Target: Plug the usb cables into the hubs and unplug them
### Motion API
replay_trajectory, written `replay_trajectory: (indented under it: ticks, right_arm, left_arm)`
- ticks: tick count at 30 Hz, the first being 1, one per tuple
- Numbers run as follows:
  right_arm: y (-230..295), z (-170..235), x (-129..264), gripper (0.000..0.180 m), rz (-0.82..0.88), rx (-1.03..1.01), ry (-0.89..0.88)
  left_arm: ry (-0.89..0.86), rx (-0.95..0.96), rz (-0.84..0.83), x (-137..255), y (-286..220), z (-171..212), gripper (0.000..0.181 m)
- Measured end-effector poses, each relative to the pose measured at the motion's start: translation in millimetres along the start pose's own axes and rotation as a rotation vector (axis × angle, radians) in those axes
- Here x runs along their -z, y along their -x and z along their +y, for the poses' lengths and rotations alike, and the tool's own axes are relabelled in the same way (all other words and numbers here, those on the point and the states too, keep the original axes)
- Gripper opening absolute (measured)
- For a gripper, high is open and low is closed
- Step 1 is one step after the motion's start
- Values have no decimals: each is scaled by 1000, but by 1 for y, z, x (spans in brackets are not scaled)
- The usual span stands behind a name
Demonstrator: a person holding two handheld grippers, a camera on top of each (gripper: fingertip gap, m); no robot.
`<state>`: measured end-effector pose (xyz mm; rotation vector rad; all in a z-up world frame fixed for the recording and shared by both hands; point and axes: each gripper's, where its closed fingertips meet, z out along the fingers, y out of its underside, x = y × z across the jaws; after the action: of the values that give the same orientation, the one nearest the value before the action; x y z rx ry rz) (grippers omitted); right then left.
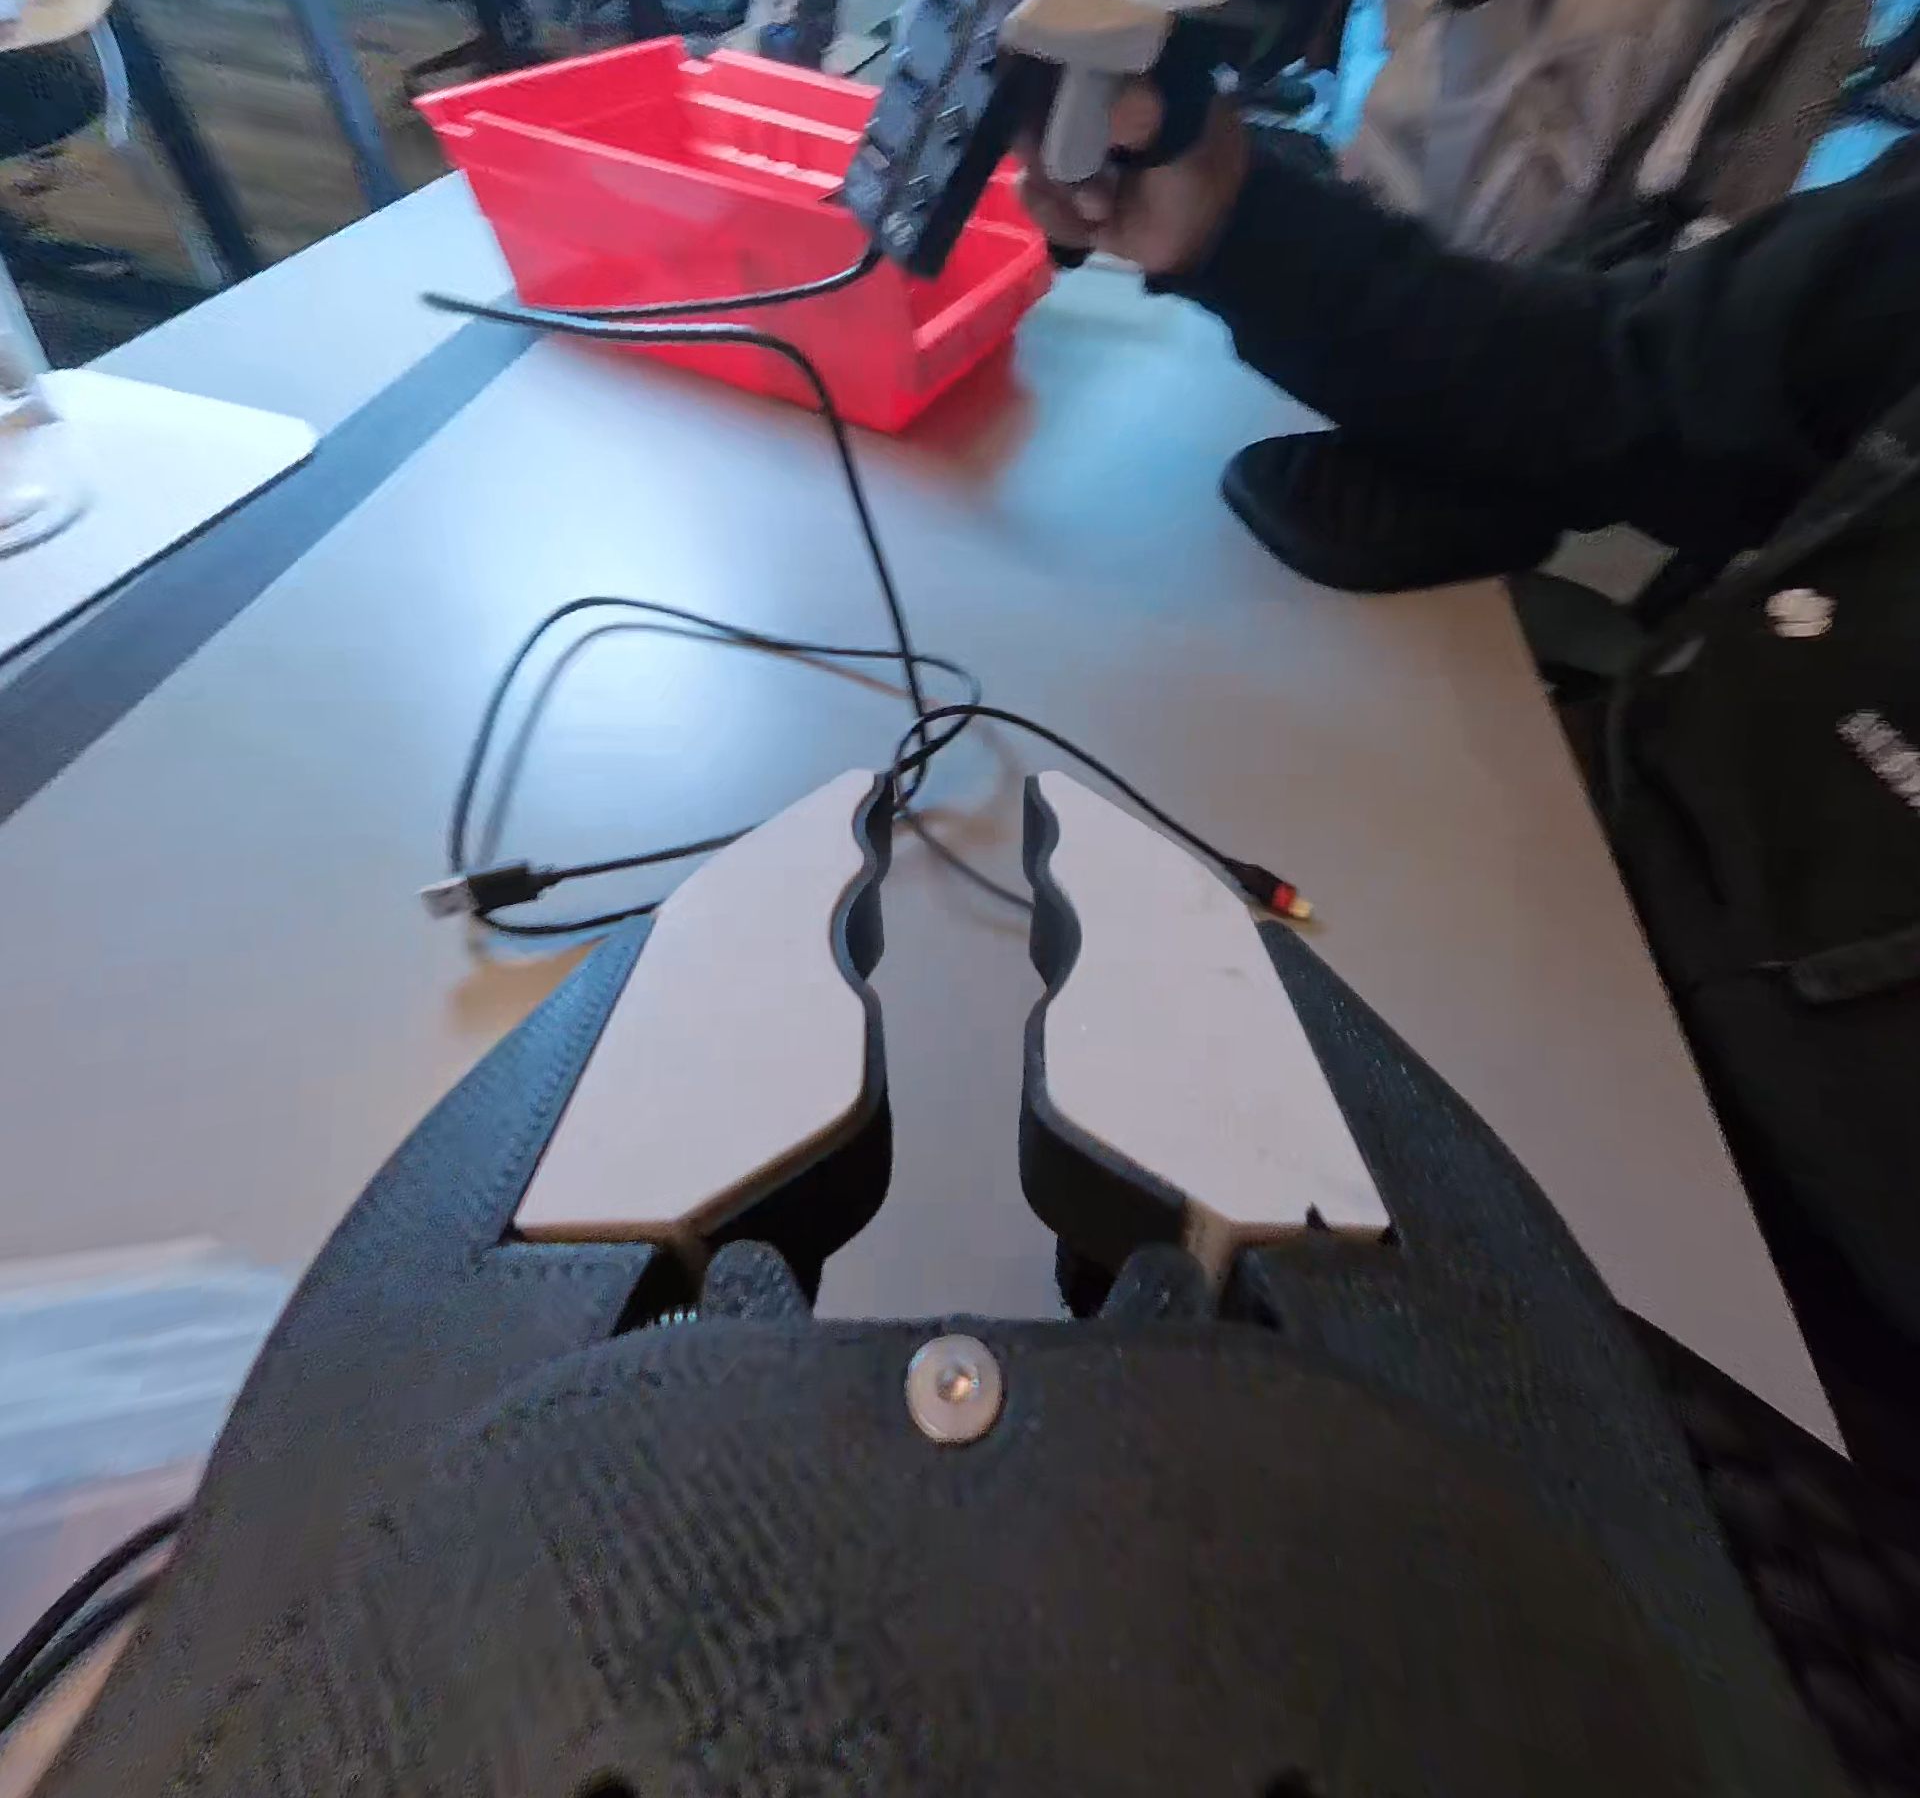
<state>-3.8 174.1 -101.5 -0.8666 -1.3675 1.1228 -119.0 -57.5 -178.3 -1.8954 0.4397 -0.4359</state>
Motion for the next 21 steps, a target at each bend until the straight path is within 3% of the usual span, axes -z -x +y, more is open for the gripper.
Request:
replay_trajectory:
  ticks: [4, 9, 15, 21]
  right_arm:
    - [1, 1, 0, 64, -4, -10, 2]
    - [-3, 4, 2, 64, 4, -21, 6]
    - [-5, 10, 1, 64, -9, -51, 16]
    - [-2, 19, -2, 64, -34, -68, 39]
  left_arm:
    - [237, -42, -54, -29, -7, 33, 32]
    - [467, -311, 83, -72, -47, 70, 28]
    - [845, -638, 214, -67, -46, 96, 32]
    - [978, -893, 358, -77, -43, 108, 37]
